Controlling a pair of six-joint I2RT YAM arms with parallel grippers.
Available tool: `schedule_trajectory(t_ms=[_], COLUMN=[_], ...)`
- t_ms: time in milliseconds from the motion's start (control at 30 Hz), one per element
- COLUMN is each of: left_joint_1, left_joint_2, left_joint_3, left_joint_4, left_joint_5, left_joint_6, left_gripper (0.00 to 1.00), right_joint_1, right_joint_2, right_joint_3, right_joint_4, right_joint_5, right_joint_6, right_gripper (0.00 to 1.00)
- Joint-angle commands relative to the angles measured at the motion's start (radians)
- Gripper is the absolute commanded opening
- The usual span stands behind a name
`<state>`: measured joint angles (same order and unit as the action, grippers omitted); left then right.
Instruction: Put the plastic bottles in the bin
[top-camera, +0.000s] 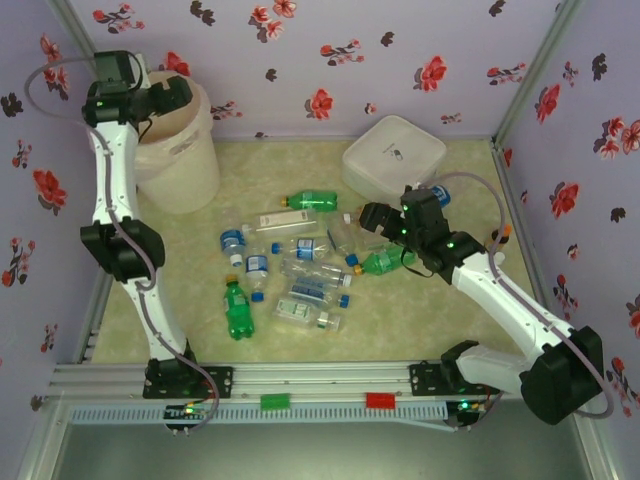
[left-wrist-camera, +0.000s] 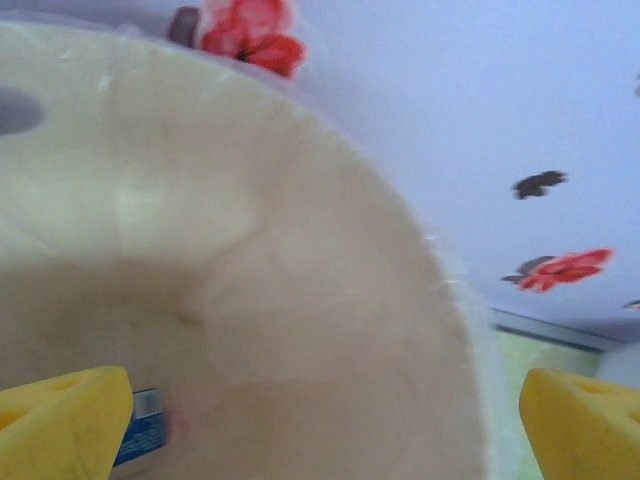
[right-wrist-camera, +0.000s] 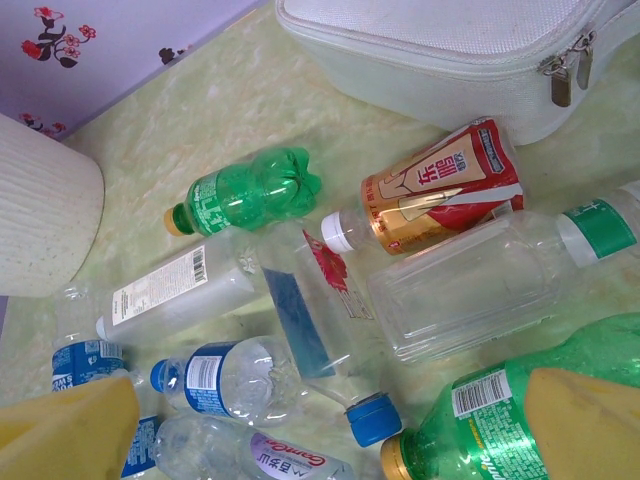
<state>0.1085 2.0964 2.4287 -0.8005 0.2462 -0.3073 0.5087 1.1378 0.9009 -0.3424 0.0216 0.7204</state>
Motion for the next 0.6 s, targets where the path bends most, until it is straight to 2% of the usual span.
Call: schedule_trajectory(t_ms=[0, 567], left_joint_1=[-0.022, -0.119], left_joint_2=[-0.034, 0.072], left_joint_3=[-0.036, -0.018], left_joint_4=[0.070, 0.068], left_joint_5=[0.114, 0.125], left_joint_6=[-0.047, -0.072], left_gripper=[1.00, 0.99], right_joint_1=[0.004, 0.003], right_joint_2=[-0.004, -0.031], right_joint_3=[0.027, 0.015], right_joint_4=[0.007, 0.001], right_joint_5=[-0.008, 0.009], right_joint_6=[-0.020, -0.016], right_gripper=[1.00, 1.00])
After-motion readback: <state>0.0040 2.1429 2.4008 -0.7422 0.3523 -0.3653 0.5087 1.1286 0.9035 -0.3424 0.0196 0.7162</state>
